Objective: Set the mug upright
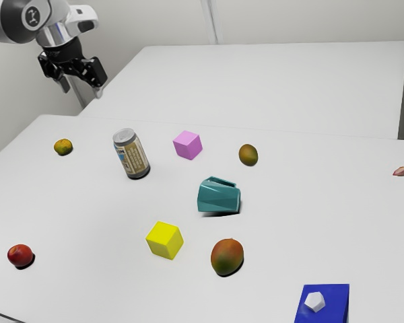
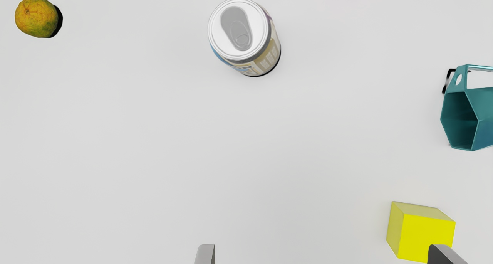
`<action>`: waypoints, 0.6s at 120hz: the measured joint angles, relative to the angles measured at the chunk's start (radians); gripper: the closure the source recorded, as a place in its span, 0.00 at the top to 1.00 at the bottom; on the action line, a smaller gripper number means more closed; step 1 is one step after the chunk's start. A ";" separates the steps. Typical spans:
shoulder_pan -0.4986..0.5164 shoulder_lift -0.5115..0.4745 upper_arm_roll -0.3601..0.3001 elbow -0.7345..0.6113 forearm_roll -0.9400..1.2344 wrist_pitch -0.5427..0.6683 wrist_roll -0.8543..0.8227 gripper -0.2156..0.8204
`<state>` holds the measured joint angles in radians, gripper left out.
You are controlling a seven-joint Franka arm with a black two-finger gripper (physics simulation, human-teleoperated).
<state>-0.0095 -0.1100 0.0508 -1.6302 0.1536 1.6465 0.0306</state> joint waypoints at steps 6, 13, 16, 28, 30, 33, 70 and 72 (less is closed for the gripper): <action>0.000 0.001 0.000 0.000 -0.006 0.002 0.003 0.79; 0.000 0.002 0.000 -0.001 -0.016 0.004 0.006 0.79; 0.000 0.003 0.000 -0.001 -0.019 0.005 0.007 0.79; 0.000 0.003 0.000 -0.009 -0.028 0.011 0.011 0.79; -0.001 0.003 0.001 -0.013 -0.028 0.012 0.012 0.79; -0.001 0.003 0.003 -0.020 -0.029 0.014 0.014 0.79; 0.024 0.027 0.011 -0.107 -0.279 0.043 0.019 0.79; 0.028 0.027 0.011 -0.120 -0.296 0.047 0.019 0.79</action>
<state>0.0183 -0.0826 0.0620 -1.7499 -0.1427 1.6931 0.0494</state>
